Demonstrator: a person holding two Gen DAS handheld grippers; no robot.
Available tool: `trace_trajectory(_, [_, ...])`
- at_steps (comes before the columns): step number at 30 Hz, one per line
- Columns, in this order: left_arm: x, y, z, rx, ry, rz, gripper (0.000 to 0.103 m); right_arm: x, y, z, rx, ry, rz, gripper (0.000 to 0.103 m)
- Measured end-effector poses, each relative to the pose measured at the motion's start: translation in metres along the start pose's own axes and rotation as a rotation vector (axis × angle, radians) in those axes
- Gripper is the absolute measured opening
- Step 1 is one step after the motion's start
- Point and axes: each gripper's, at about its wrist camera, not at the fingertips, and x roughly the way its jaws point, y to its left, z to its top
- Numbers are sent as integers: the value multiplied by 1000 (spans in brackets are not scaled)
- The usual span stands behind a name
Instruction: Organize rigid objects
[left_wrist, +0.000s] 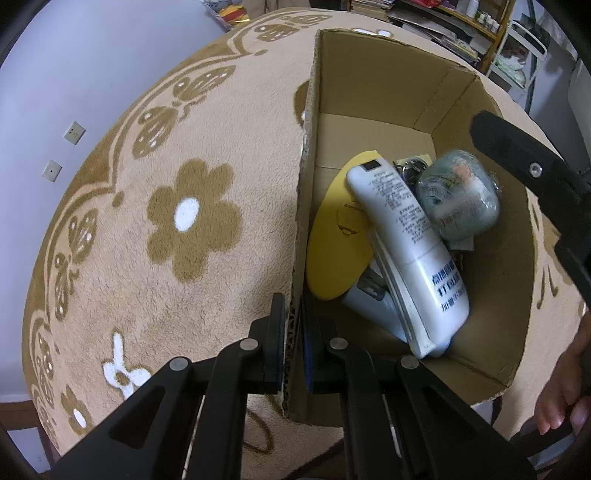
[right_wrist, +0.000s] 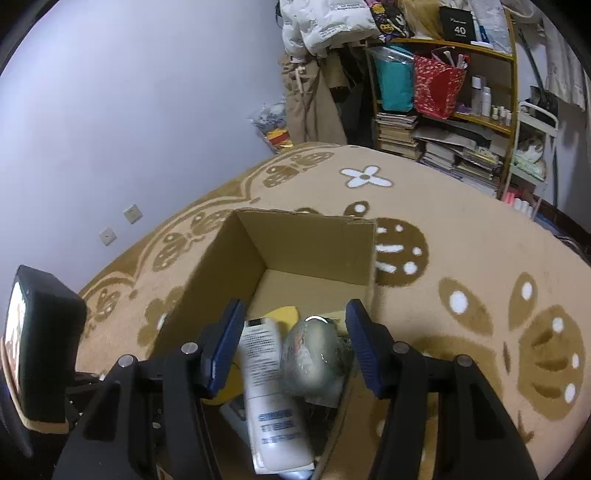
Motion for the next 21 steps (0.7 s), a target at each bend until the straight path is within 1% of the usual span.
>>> trace_trajectory(1, [0, 0, 0, -3, 0, -3, 9, -1, 0, 0, 6, -2, -5, 62])
trace_trajectory(4, [-1, 0, -1, -2, -3, 5, 10, -1, -3, -1, 41, 9, 0, 72])
trace_trajectory(7, [-2, -1, -3, -2, -7, 13, 10, -5, -3, -3, 63, 28, -7, 75])
trace_trajectory(8, [-2, -1, -3, -3, -7, 14, 11, -7, -4, -4, 68, 32, -8, 81])
trace_trajectory(10, [-3, -2, -4, 0, -12, 23, 12, -12, -4, -4, 77, 35, -16, 87])
trace_trajectory(12, [-4, -3, -5, 8, -17, 41, 12, -17, -2, -3, 66, 37, -32, 90])
trace_trajectory(15, [-8, -3, -8, 4, -24, 46, 14, -30, -3, -2, 58, 21, -77, 96])
trace_trajectory(17, [-13, 0, -9, -9, -44, 50, 18, -38, -5, -2, 70, 11, -90, 103])
trace_trajectory(21, [-34, 1, -15, -9, -107, 61, 19, -58, -11, -6, 86, -3, -108, 103])
